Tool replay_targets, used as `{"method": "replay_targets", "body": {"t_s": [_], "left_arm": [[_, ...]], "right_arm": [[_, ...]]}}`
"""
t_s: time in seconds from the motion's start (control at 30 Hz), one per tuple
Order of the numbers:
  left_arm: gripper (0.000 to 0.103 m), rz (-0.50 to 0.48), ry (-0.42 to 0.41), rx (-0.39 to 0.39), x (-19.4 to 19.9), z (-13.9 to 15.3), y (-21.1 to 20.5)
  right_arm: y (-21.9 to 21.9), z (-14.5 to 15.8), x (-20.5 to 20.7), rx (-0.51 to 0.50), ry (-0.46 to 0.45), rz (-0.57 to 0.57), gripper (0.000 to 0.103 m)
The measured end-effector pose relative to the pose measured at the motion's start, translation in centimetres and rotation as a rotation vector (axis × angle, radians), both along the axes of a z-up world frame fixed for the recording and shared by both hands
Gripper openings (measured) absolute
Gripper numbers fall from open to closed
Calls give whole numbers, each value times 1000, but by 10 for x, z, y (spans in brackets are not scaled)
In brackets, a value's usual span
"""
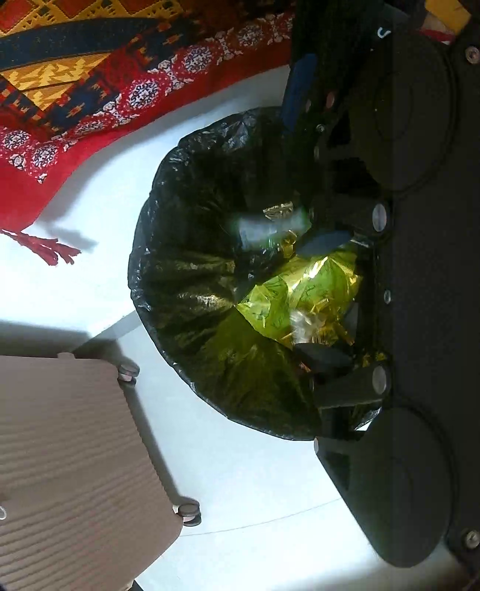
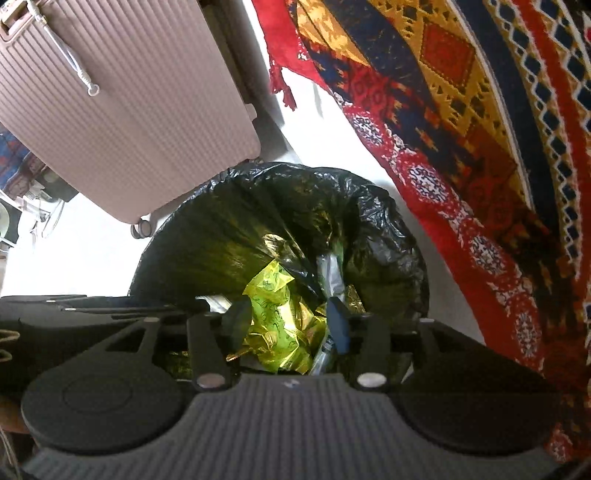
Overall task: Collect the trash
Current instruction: 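Open both tools to drop the wrappers into the bin, then move both tools back over the remaining trash on the rug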
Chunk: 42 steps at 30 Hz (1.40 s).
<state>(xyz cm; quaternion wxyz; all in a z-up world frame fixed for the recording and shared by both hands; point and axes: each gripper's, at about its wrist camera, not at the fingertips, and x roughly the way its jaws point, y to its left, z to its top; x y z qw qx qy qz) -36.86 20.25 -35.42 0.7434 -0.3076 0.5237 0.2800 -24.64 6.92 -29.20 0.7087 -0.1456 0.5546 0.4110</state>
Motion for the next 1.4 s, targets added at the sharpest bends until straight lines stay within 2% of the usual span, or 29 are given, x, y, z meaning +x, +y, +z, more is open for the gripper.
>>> {"method": "replay_targets", "body": {"t_s": [0.4,0.9,1.13,1.4], "left_arm": [[74,3,-8,67,8,22,2],[76,-8,-1,93,11,42,-6],[76,-24,-34,140,2,82,-12],[76,-91,-155,238,-4,157,-24]], "right_arm": [[-7,19,12,17,-37,-20,63],[-12,37,17,34,-61,-16,66],[-22,65,15,89,-55,-35,68],[-46,136,10,203,-86,-50,73]]}}
